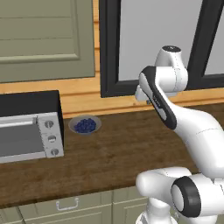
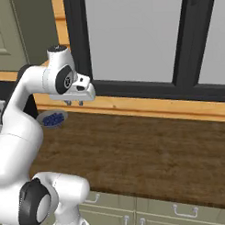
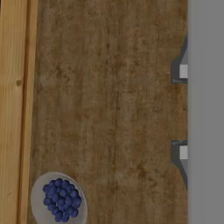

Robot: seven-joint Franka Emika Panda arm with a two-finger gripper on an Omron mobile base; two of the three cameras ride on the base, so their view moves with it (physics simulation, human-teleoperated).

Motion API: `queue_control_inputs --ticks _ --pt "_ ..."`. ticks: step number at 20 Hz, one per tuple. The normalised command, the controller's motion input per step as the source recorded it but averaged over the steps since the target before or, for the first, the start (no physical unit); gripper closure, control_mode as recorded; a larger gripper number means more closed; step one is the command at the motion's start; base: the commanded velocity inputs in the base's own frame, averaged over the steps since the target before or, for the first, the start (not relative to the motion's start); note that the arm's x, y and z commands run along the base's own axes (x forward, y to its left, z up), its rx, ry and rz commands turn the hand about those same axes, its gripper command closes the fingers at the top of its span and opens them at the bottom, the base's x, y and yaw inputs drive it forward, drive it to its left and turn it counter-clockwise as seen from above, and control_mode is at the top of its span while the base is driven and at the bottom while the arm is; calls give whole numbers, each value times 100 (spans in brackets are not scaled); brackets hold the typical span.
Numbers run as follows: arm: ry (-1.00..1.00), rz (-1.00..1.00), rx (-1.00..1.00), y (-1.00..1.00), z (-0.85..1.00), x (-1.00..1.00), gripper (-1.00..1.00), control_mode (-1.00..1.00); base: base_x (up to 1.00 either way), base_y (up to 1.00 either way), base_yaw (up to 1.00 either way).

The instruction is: Take a straw from the drawer in front and place it inside the glass cup on the dining counter.

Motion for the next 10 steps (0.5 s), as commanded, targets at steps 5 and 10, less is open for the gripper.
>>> queue_control_inputs --ticks 5,10 --pt "0 0 0 0 0 0 -100 100 -21 0 0" --pt "0 0 0 0 0 0 -100 100 -94 -4 0"
